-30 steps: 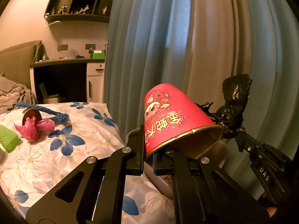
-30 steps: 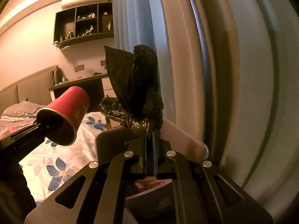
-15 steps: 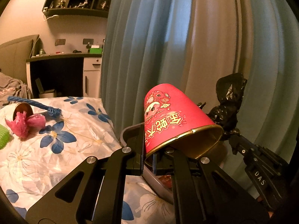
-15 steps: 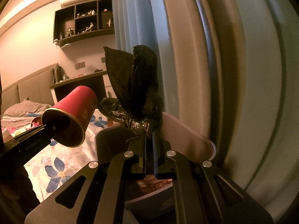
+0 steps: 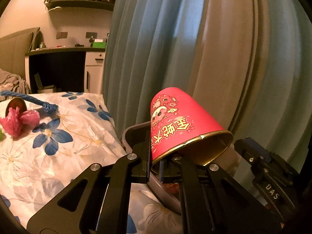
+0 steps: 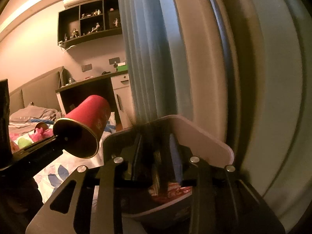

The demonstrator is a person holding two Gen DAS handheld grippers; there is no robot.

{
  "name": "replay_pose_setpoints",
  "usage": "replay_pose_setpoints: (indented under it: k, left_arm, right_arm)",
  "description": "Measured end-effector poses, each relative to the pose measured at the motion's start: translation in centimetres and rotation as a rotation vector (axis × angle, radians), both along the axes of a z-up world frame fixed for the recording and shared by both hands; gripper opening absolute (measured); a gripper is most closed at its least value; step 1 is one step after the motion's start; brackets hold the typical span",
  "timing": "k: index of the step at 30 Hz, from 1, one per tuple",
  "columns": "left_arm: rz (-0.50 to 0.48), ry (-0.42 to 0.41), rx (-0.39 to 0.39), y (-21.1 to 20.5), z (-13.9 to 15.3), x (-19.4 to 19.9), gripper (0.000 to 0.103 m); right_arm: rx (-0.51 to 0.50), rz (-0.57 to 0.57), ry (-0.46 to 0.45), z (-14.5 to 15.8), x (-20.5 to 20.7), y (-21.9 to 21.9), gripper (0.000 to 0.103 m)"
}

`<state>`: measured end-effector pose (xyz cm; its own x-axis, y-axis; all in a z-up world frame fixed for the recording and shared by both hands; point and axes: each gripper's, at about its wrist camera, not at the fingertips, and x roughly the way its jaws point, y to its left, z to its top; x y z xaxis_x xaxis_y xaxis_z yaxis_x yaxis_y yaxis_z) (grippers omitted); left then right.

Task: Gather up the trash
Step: 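Carry the red cup and black bag to the wastebasket and drop them in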

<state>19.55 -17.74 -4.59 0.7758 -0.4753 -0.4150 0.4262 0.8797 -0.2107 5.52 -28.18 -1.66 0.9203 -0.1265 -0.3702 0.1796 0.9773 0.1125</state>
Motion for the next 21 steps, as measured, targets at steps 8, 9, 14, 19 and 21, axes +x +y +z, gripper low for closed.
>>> replay_pose_setpoints:
  k: [8, 9, 14, 19, 21]
  left_arm:
    - [-0.071, 0.070, 0.019, -2.4, -2.3, 0.7, 0.006]
    - [-0.079, 0.074, 0.027, -2.8, -2.6, 0.7, 0.006]
    - [-0.110, 0.115, 0.053, -4.2, -3.9, 1.1, 0.007]
    - [-0.087, 0.145, 0.030, -3.5, -4.2, 1.3, 0.059]
    - [-0.061, 0.137, 0.017, -2.7, -4.1, 1.0, 0.070]
  right_arm:
    - [0.017, -0.040, -0.016, -0.1, -1.7, -0.4, 0.038]
    - [0.016, -0.044, -0.016, -0.2, -1.8, -0.4, 0.038]
    - [0.013, -0.058, -0.021, 0.0, -2.1, -0.1, 0.038]
    - [0.005, -0.065, -0.030, 0.3, -2.5, 0.3, 0.039]
    - [0.005, -0.066, -0.035, 0.4, -2.6, 0.3, 0.039]
